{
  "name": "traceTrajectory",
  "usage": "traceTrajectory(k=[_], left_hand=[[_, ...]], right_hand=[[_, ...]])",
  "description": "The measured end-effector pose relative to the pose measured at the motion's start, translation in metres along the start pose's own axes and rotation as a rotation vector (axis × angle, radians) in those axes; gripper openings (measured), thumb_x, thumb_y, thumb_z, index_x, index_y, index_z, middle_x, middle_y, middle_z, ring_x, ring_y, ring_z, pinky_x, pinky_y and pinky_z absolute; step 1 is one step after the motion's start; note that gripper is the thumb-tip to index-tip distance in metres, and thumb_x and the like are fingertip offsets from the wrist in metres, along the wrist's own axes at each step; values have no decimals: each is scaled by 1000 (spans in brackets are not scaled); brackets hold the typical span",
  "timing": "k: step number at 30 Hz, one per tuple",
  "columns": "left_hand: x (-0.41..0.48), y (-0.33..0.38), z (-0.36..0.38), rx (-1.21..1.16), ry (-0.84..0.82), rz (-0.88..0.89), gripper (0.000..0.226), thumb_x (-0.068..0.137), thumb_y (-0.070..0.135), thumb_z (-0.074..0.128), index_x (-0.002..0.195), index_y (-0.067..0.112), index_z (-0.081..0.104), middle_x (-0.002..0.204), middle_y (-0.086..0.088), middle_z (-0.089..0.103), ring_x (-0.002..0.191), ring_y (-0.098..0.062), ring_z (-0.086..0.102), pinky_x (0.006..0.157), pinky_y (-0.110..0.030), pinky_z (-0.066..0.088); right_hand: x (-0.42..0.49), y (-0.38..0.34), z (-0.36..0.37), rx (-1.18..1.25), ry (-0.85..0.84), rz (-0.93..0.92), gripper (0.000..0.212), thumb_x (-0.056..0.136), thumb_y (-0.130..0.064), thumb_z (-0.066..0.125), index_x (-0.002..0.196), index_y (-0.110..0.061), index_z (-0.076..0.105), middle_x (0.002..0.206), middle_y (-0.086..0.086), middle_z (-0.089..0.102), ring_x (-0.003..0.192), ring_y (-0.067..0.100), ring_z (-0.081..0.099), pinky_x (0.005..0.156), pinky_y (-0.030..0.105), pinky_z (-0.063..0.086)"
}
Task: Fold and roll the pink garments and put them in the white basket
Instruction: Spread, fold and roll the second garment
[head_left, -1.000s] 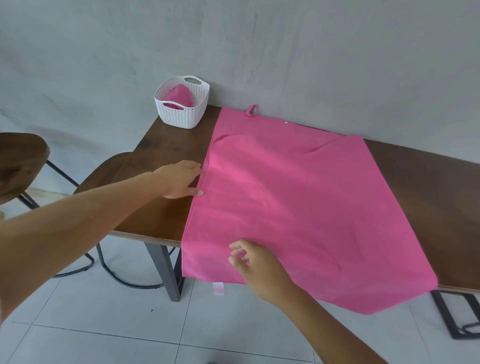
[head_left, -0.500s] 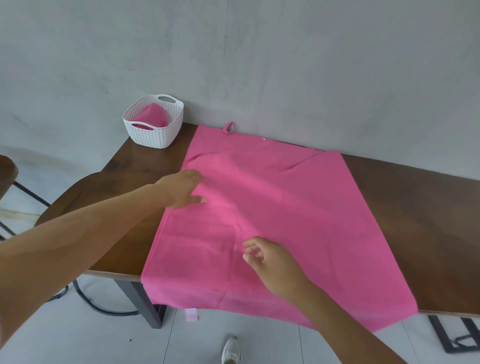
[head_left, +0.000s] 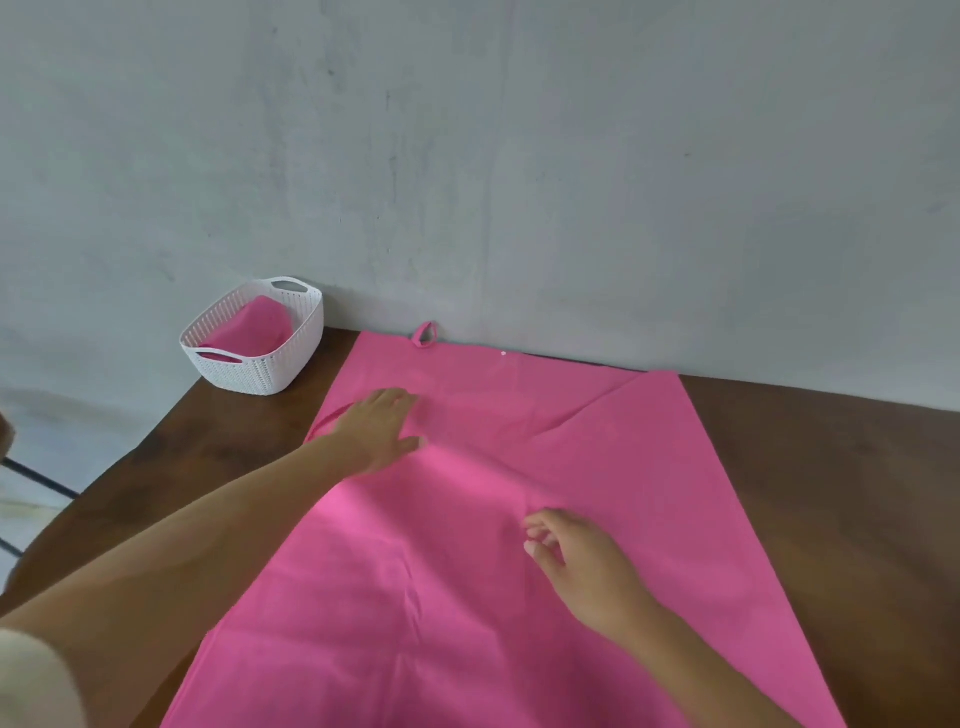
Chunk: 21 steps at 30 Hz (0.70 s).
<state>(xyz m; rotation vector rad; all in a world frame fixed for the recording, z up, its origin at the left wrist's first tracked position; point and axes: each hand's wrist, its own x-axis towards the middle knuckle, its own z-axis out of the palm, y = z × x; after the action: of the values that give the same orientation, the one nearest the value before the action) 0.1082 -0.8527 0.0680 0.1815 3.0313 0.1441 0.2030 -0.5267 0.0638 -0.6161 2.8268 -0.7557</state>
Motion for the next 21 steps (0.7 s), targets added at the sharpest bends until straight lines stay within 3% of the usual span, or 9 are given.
traceTrajectory(k=[6,9,11,16,21], left_hand=[[27,8,21,12,144,-82,52,100,47,54,144,18,52,139,-6,56,131,-30,48,109,-41,32],[32,3,33,-58,296,-44,22,93,29,67,112,18,71,108,-7,68,105,-35,60,90,-43,41],[32,-1,40,-36,368,16,6,87,19,71,93,18,73,90,-3,67,88,-34,62,77,-42,45],[15,-2,42,7,536,205,24,85,28,47,78,22,70,78,4,63,68,-24,59,61,-33,47],[-11,3,54,-4,556,394,17,88,29,53,80,25,67,82,6,62,74,-21,58,64,-34,49]], right_hand=[[53,26,-11,-47,10,-42,25,103,-32,49,126,-32,59,121,-17,60,112,0,54,97,24,46],[85,25,-15,-88,24,-70,29,104,-30,49,131,-27,58,130,-12,58,124,8,49,105,28,42],[109,21,-19,-115,55,-94,29,103,-27,51,131,-23,59,133,-7,58,128,14,47,107,29,39],[167,8,-30,-152,104,-131,34,98,-16,58,133,-15,59,133,3,59,129,24,47,110,37,38],[200,9,-27,-337,-84,-114,62,94,-13,64,151,-22,42,155,0,40,145,22,30,121,38,22]])
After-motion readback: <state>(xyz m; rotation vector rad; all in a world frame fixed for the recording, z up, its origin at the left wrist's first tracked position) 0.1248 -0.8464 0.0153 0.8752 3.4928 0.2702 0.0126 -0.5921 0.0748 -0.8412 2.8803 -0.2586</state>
